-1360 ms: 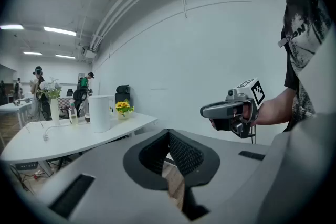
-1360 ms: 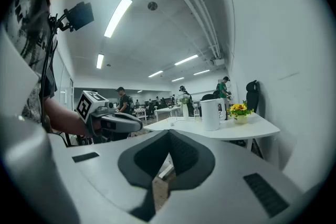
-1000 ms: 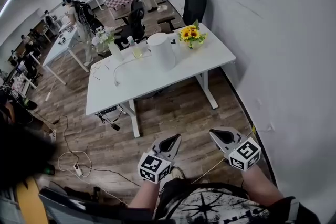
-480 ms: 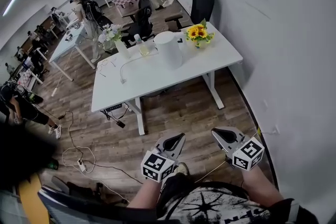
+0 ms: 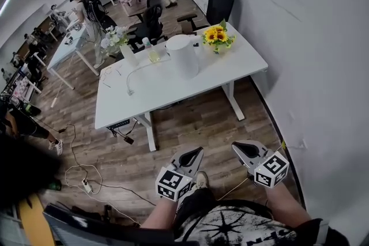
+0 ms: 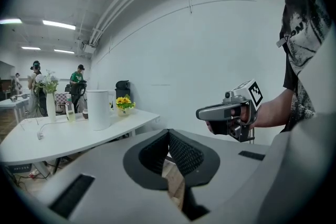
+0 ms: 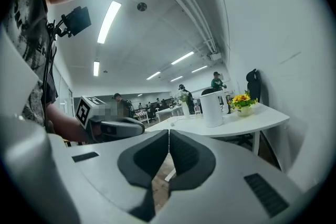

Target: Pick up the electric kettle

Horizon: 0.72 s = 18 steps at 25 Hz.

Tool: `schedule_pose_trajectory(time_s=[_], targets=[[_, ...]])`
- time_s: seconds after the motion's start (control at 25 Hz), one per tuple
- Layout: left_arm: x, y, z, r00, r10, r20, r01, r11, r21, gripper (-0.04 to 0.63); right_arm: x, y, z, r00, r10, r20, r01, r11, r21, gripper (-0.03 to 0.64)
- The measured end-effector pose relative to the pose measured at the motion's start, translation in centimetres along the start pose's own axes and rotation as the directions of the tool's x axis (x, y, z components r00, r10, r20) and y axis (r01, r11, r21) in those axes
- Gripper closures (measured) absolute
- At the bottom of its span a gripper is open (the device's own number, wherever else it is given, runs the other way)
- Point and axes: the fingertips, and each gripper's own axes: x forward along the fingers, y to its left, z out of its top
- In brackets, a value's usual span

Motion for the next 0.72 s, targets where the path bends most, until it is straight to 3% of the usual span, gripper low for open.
schedule_pose_trajectory(time_s=[0.72], targets=[[4.5,16.1,4.2,0.995,-0.078,0.057,0.077,0.997,0.026,0.586,14.3,-6.1,4.4,0.995,-0.097,0.003,0.097,0.995,-0.018,0.594]])
